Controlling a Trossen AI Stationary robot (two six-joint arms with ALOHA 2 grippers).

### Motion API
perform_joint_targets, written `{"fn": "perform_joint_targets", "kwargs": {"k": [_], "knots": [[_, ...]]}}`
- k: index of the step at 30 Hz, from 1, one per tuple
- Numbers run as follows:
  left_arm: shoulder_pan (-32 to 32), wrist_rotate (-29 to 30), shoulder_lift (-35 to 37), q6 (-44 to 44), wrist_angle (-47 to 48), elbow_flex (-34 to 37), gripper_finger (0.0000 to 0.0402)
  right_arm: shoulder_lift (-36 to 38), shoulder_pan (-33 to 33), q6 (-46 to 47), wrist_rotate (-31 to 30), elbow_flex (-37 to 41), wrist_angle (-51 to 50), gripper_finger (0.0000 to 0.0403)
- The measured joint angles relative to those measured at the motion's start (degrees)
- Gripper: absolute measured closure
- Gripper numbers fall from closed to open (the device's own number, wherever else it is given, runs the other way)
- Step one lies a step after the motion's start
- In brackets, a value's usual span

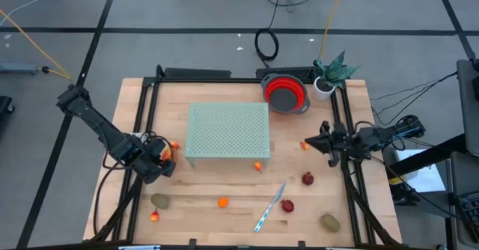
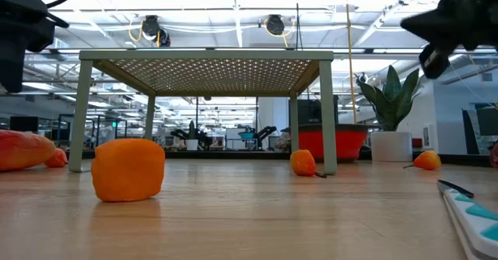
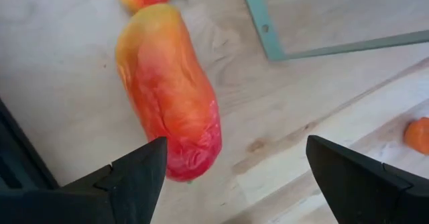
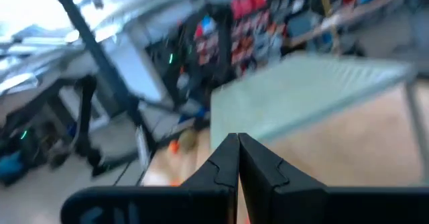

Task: Pick & Place Fruit
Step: Put the red strainer bowl on the shelf

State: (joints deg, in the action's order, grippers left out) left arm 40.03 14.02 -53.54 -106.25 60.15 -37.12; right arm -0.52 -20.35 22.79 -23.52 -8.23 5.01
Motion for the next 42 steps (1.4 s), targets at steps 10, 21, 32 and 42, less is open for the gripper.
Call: {"fn": "perform_joint_targets", "kwargs": {"k": [10,21,32,42], "knots": [[2.73,0.70,0.00,-1.37,-0.42,0.00,0.0050,-1.90,0.01,-18.40,-1.88,0.00,22.83,0.0399],[5.92,3.58,2.93,-3.61,-15.07,-0.07,0.0050,-17.95,0.01,-22.99,-6.96,-5.52,20.77,0.0399],[8.85,15.67,4.73,10.83,-28.22,-0.07,0.0050,-34.76,3.64,-25.68,-9.76,-22.79,-6.36,0.0399],[12.29,25.56,7.92,21.81,-31.71,-0.07,0.0050,-49.28,12.98,-24.99,-9.42,-36.87,-31.21,0.0399]]}}
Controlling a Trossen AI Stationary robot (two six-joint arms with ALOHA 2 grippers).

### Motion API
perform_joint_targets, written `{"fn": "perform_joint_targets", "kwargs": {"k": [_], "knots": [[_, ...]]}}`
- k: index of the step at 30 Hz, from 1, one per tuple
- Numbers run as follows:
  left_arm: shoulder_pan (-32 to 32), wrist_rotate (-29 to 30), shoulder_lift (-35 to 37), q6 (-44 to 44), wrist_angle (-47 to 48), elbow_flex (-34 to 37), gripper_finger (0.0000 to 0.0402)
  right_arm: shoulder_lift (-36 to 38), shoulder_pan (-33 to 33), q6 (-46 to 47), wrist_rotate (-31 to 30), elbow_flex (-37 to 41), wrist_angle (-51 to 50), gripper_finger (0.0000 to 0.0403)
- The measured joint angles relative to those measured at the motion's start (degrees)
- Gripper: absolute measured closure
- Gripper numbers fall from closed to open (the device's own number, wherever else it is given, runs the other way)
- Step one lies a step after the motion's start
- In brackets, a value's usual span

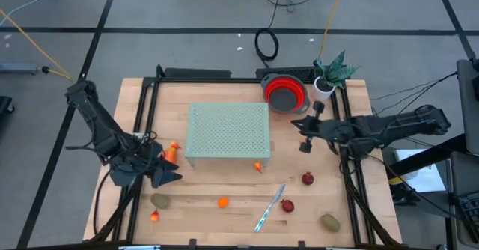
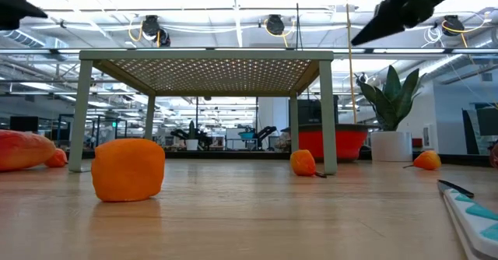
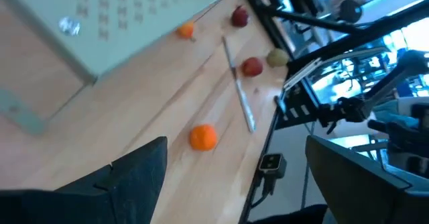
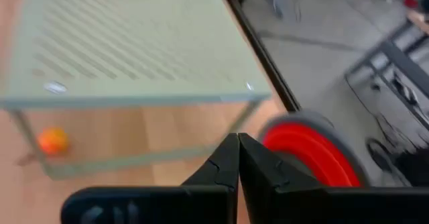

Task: Pick & Place Fruit
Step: Put the red strainer bowl on the shelf

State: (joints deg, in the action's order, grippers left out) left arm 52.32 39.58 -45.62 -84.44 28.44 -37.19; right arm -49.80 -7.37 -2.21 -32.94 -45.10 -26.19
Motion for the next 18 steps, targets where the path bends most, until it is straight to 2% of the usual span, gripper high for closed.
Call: {"fn": "perform_joint_targets", "kwargs": {"k": [6,10,16,18], "knots": [[0.79,3.99,1.07,5.38,-2.34,0.00,0.0050,-6.54,5.61,-2.75,1.75,-1.47,-1.50,0.0399],[0.82,4.08,1.10,6.61,-3.27,0.00,0.0050,-10.37,8.74,-3.66,6.20,-1.47,-1.74,0.0398],[0.80,4.08,1.10,6.64,-3.36,0.00,0.0050,-13.84,11.77,-8.22,6.47,-1.47,-1.69,0.0398],[0.80,4.08,1.10,6.75,-3.47,0.00,0.0050,-14.31,12.78,-9.93,8.93,-1.47,-1.51,0.0398]]}}
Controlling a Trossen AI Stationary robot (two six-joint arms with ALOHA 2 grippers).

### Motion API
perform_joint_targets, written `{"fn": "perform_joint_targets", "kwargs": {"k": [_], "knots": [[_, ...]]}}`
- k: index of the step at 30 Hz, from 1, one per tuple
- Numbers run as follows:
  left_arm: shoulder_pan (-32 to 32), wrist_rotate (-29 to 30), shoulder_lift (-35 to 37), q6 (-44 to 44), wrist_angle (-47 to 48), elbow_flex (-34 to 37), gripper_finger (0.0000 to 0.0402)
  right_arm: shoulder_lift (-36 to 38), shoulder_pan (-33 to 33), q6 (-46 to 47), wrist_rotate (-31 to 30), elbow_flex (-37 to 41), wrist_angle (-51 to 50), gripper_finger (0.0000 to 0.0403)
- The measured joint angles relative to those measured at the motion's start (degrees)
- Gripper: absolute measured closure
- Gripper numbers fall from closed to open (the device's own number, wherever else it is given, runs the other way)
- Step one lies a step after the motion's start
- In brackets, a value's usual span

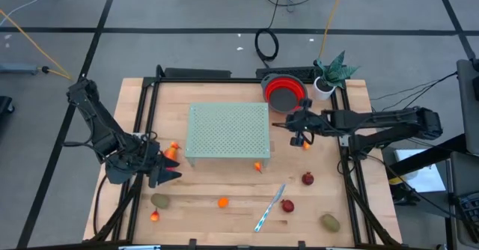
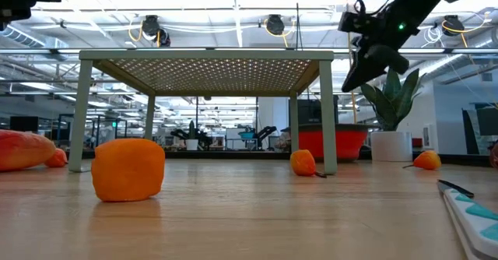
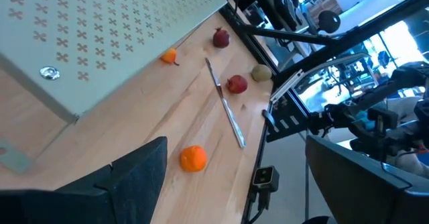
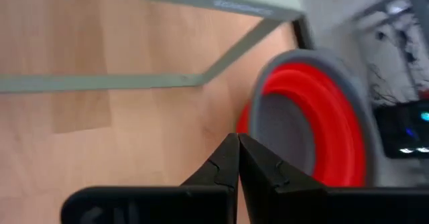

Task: Pick & Place Fruit
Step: Put the red strainer bowl on the shelf

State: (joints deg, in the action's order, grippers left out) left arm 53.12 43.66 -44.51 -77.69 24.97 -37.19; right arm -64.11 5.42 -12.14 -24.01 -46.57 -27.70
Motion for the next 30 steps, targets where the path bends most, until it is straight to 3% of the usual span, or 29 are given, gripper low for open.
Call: {"fn": "perform_joint_targets", "kwargs": {"k": [6,20,30], "knots": [[0.00,0.00,0.00,0.03,0.00,0.00,0.0050,-0.49,2.45,-4.27,4.64,0.00,2.39,0.0368],[0.00,0.00,-0.02,1.09,0.00,0.00,0.0050,-3.23,7.27,-5.36,4.62,2.89,7.53,0.0193],[0.00,-0.02,-0.04,1.03,-0.01,0.00,0.0050,-7.99,13.23,-8.74,4.64,4.24,10.99,0.0172]]}}
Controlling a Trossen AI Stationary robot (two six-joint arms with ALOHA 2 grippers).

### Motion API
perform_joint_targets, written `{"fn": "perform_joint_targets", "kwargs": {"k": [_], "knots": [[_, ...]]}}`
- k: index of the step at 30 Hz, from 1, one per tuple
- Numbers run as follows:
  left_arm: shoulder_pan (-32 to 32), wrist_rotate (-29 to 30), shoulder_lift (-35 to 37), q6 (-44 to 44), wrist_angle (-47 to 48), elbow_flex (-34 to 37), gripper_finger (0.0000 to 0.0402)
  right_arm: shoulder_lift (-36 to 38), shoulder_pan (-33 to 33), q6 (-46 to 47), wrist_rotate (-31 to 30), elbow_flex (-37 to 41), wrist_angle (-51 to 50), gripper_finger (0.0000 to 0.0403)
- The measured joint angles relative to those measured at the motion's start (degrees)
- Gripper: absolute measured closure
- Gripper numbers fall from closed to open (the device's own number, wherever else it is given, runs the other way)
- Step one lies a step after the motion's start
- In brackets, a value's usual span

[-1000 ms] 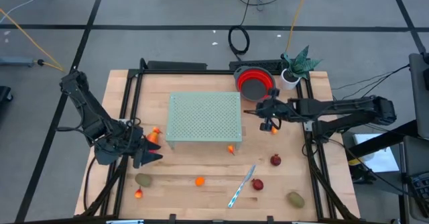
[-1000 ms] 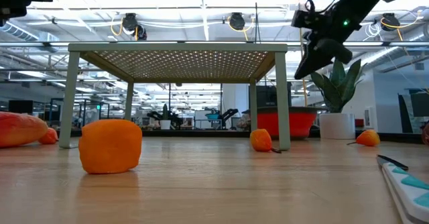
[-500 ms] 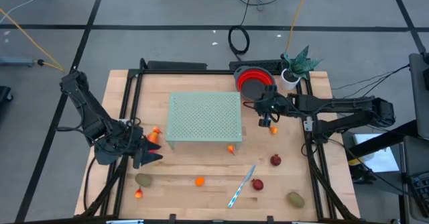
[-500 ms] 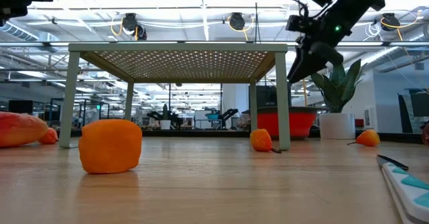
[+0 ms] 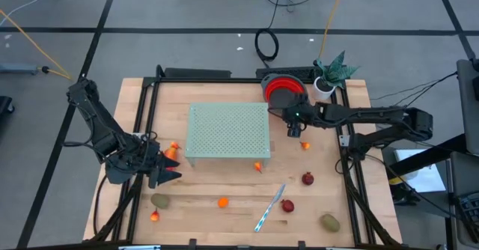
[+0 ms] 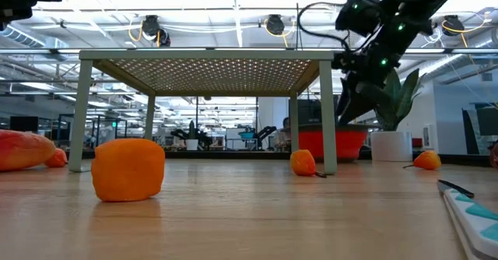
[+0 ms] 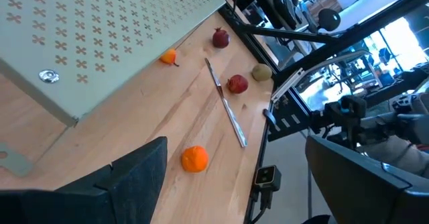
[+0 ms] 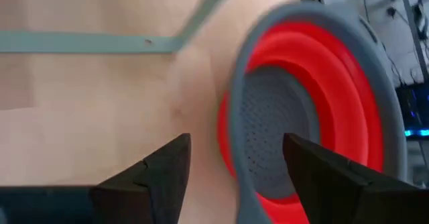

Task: Pick & Place Fruit
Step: Put the red strainer bowl on the shelf

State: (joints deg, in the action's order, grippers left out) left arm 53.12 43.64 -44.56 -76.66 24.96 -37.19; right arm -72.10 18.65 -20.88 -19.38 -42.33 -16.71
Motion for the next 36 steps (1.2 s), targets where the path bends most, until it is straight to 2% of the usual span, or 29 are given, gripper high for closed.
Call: {"fn": "perform_joint_targets", "kwargs": {"k": [6,13,19,27,36], "knots": [[0.00,0.02,0.00,-0.11,-0.01,0.00,0.0050,-3.67,3.42,-2.64,0.17,0.02,1.93,0.0180],[0.00,0.00,0.00,-0.33,-0.05,0.02,0.0050,-5.97,4.20,-4.08,2.09,0.02,2.22,0.0201],[0.00,0.01,0.00,-0.28,-0.21,0.02,0.0050,-7.68,4.34,-4.28,1.62,0.02,2.05,0.0253],[0.00,0.00,0.00,0.04,-0.39,0.02,0.0050,-7.64,4.93,-1.86,-0.12,0.00,2.23,0.0375],[0.00,0.12,0.00,0.65,-1.47,0.02,0.0050,-6.62,4.88,-0.92,-3.13,-0.05,2.09,0.0386]]}}
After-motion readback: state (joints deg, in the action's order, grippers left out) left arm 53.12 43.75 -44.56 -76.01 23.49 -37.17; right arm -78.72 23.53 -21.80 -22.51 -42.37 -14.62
